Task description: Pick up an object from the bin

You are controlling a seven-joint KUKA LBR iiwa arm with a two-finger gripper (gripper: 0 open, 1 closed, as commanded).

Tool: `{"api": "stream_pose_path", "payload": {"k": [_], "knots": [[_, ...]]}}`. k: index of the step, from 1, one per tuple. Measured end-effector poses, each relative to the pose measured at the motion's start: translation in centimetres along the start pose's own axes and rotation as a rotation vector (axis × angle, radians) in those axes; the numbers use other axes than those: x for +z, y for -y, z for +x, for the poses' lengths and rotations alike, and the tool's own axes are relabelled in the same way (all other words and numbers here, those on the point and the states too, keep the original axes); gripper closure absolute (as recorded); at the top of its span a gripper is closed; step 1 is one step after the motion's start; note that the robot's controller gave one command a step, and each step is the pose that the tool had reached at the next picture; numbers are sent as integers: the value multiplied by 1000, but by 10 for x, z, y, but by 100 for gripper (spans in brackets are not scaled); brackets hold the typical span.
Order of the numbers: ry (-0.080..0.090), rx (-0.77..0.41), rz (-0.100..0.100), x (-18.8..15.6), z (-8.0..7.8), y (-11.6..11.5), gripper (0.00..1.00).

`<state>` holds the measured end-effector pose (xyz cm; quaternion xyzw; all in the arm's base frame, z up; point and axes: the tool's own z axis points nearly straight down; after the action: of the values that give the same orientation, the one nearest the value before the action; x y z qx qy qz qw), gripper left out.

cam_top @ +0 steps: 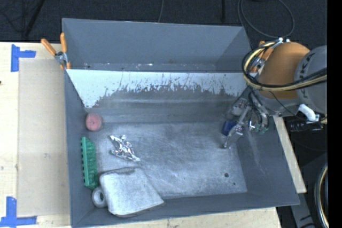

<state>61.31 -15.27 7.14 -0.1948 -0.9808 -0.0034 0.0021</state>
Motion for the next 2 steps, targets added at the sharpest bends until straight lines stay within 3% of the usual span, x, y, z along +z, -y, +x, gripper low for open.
{"api": "stream_pose_path", "payload": {"k": [1, 2], "knots": [[6, 102, 5, -29, 12, 9, 0], [7, 207, -9, -1, 19, 0, 0]]}}
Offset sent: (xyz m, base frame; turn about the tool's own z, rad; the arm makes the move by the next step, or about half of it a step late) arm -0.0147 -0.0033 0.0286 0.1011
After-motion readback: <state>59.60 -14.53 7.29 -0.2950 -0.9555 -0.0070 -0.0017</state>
